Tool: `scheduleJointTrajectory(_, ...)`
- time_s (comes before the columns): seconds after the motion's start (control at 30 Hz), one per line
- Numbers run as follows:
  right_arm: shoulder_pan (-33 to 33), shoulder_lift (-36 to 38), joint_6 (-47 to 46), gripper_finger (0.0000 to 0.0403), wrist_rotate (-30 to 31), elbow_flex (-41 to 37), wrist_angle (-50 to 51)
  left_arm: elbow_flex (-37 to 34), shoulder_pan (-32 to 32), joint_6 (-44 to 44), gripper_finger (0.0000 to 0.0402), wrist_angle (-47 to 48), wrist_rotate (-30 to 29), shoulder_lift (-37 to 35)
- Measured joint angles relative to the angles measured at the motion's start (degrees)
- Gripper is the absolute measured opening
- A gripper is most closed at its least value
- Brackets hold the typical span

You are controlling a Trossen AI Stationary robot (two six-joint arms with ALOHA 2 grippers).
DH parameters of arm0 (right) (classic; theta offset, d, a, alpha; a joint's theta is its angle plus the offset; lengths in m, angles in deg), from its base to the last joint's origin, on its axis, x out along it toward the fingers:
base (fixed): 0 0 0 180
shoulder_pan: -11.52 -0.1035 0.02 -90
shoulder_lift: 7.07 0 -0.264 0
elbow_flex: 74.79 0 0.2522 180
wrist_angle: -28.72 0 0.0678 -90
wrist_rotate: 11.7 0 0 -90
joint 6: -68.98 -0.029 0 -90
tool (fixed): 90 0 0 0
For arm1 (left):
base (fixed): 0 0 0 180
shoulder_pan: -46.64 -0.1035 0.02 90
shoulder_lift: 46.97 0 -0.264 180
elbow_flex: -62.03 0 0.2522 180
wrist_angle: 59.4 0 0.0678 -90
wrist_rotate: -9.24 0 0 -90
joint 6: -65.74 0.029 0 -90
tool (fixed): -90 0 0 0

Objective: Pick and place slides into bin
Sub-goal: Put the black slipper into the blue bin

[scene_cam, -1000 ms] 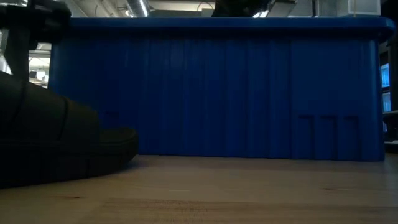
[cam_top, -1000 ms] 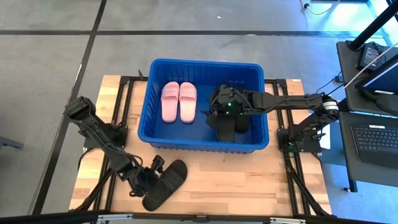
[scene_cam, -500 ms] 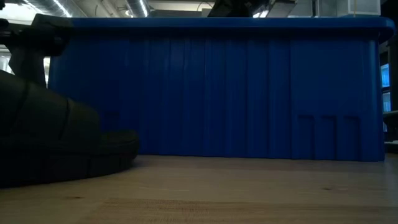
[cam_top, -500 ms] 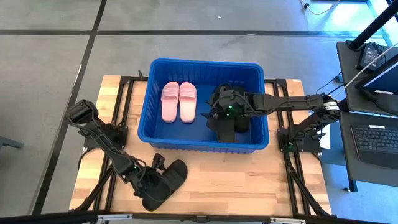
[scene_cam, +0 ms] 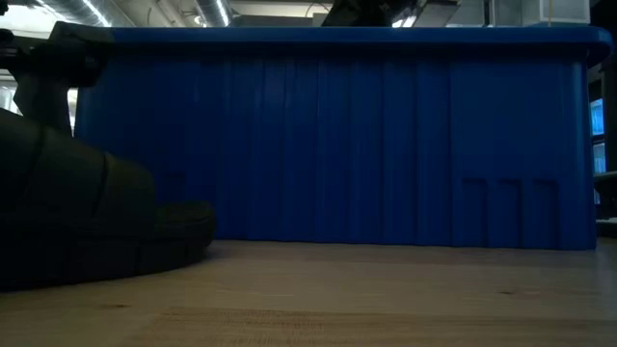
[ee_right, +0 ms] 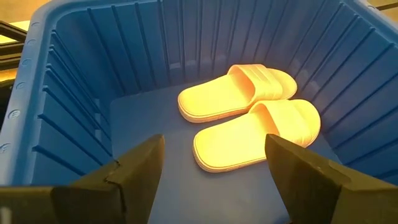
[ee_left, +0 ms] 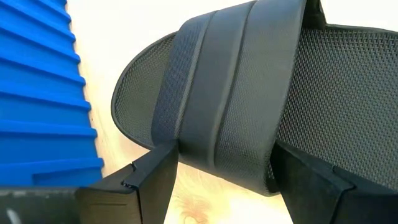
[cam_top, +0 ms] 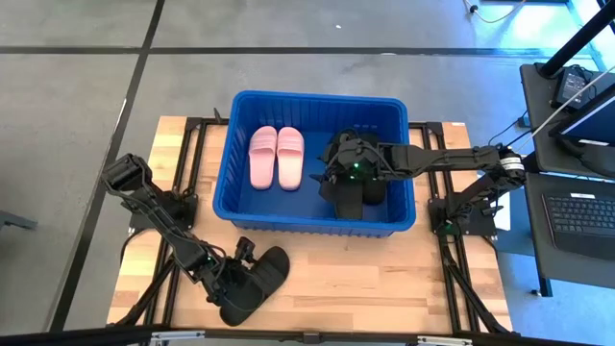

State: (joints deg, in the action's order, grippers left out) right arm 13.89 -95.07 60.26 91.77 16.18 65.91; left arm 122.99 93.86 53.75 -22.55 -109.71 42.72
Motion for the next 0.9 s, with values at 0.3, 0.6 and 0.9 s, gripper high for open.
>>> scheduleJointTrajectory(0.3, 0.00, 0.02, -0.02, 0.0280, 0.00, 0.00, 0.05, 0.00, -0.24, -1.14, 0.0246, -0.09, 0.05, 0.00)
scheduleJointTrajectory(0.6, 0.00, 0.02, -0.11, 0.0280, 0.00, 0.00, 0.41, 0.00, -0.81, -3.82, 0.0243, -0.07, 0.27, 0.00)
scheduleJointTrajectory(0.9, 0.00, 0.02, -0.09, 0.0280, 0.00, 0.00, 0.48, 0.00, -0.83, -10.26, 0.0183, -0.04, -0.24, -0.04)
